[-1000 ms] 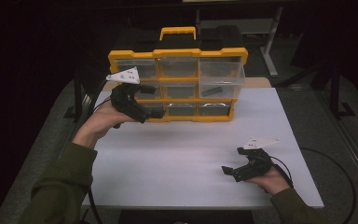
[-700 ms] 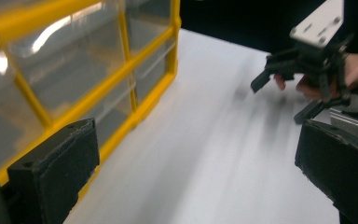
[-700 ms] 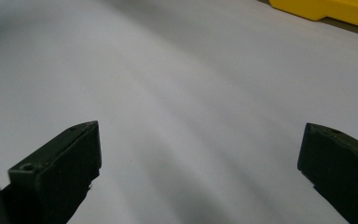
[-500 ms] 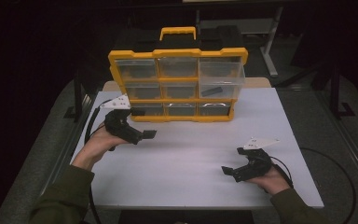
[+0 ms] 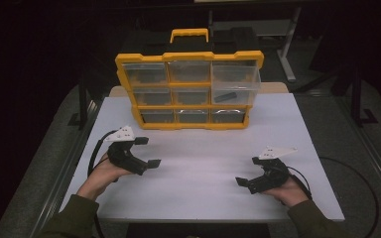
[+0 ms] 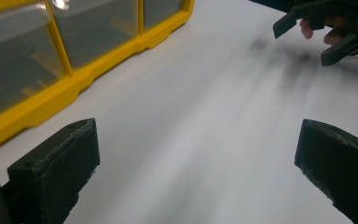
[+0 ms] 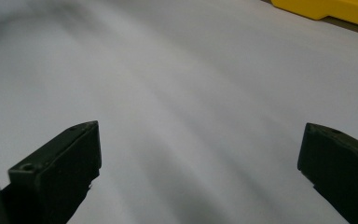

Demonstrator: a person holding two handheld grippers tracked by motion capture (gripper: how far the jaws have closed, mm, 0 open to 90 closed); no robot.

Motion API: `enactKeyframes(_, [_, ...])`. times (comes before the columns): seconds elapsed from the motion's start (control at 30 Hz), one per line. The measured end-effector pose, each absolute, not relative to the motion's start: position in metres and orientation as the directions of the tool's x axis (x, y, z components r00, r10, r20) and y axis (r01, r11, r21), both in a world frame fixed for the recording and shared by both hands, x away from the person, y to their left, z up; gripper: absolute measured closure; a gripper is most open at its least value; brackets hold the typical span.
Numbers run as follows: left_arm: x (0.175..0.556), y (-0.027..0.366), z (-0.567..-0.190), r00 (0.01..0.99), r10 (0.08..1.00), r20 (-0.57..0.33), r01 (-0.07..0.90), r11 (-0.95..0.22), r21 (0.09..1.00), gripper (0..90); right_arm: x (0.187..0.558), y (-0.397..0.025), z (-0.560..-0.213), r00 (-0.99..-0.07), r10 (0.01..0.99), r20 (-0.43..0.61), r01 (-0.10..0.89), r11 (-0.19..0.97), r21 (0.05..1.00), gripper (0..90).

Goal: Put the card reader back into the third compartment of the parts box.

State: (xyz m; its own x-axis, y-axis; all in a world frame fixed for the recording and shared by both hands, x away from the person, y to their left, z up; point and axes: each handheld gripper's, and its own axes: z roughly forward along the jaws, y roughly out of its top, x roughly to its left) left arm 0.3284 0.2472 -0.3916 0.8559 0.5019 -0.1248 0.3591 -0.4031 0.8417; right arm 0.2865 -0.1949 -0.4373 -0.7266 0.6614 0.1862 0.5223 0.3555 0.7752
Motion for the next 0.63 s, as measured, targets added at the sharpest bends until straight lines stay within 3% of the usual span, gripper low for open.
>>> enactKeyframes(0.63, [0.310,0.259,-0.432,0.832,0.544,-0.107,0.378,-0.415,0.828,0.0,0.285,-0.197,-0.441,-0.726,0.665,0.174,0.523,0.370,0.768,0.0])
